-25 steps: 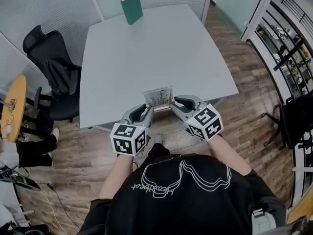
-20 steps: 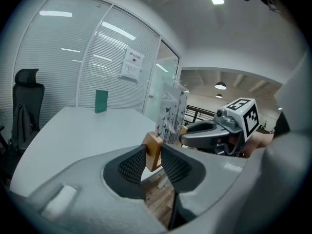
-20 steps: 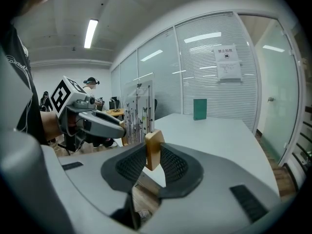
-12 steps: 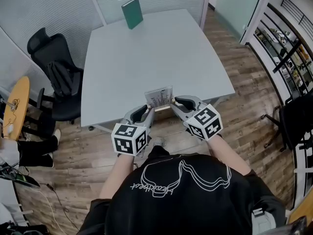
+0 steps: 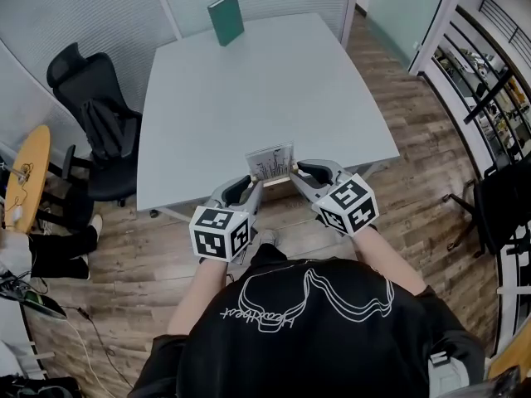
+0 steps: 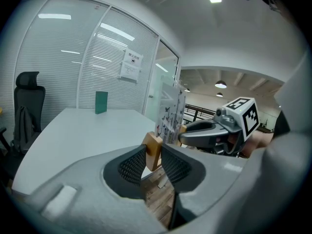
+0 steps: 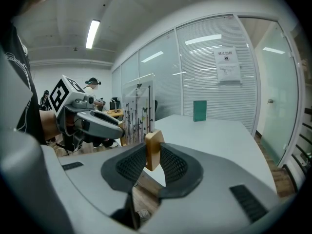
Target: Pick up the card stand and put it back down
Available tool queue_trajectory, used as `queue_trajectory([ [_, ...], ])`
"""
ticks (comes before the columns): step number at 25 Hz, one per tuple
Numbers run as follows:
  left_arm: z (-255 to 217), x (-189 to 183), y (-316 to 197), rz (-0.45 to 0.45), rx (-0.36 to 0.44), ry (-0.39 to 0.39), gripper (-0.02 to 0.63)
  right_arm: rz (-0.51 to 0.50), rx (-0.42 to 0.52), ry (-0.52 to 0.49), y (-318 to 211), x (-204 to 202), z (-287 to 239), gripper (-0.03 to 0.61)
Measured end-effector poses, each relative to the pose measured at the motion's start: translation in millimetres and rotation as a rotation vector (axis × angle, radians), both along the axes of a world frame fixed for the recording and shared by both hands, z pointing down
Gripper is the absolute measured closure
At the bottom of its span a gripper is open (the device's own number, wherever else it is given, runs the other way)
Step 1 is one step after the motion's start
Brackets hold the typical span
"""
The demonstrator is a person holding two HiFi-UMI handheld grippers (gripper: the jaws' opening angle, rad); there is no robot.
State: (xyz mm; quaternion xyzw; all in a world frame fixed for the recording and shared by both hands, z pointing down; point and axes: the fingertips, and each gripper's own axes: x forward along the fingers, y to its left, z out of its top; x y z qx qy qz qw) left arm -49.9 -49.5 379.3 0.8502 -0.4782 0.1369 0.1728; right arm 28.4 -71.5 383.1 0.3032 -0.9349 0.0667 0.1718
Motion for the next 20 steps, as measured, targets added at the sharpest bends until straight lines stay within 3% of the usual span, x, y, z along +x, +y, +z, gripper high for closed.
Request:
queue_trajectory([
  [20, 9.3, -30.3, -58.4, 0.001, -0.028, -0.002, 0.512, 0.01, -0.017, 0.003, -58.1, -30.4, 8.7, 0.489],
])
